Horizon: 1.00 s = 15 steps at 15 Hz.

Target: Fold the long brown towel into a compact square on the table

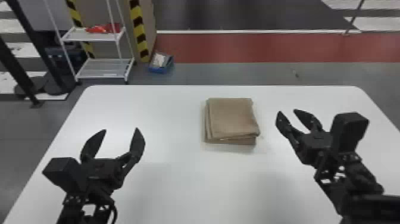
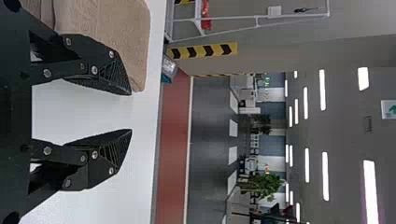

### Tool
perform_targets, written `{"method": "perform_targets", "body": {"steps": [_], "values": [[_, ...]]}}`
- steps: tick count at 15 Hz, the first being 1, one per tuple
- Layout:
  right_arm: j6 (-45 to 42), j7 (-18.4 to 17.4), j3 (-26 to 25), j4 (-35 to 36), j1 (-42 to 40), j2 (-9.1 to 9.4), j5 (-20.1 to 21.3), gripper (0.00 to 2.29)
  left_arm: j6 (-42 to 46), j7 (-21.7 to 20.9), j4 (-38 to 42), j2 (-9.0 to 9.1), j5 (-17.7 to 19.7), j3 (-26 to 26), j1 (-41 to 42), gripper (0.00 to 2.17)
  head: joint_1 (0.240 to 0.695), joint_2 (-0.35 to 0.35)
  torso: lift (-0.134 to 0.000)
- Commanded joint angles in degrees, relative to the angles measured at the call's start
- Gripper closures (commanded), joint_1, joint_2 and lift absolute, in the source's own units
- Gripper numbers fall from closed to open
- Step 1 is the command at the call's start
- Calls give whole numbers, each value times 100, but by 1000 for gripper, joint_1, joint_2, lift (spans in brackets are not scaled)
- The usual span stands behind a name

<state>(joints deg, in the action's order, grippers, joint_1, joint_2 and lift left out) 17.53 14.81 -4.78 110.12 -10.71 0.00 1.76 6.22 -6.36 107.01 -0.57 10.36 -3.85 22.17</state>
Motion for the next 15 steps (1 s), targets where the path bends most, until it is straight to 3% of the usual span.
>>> {"method": "perform_targets", "body": {"steps": [1,4,6,15], "values": [[-772,-250,206,528,-810,5,-26,53,-3,3,40,-13,-25,60,68,87,695,27,-123],[-1493,-575,461,633,-1451,5,-35,56,15,82,66,-22,-95,51,130,87,695,36,-123],[-1510,-733,478,624,-1645,5,-202,66,-179,196,242,-13,-420,33,218,87,695,50,-123],[-1633,-909,557,703,-1943,5,-255,87,-196,240,198,-48,-288,-257,200,87,695,97,-123]]}}
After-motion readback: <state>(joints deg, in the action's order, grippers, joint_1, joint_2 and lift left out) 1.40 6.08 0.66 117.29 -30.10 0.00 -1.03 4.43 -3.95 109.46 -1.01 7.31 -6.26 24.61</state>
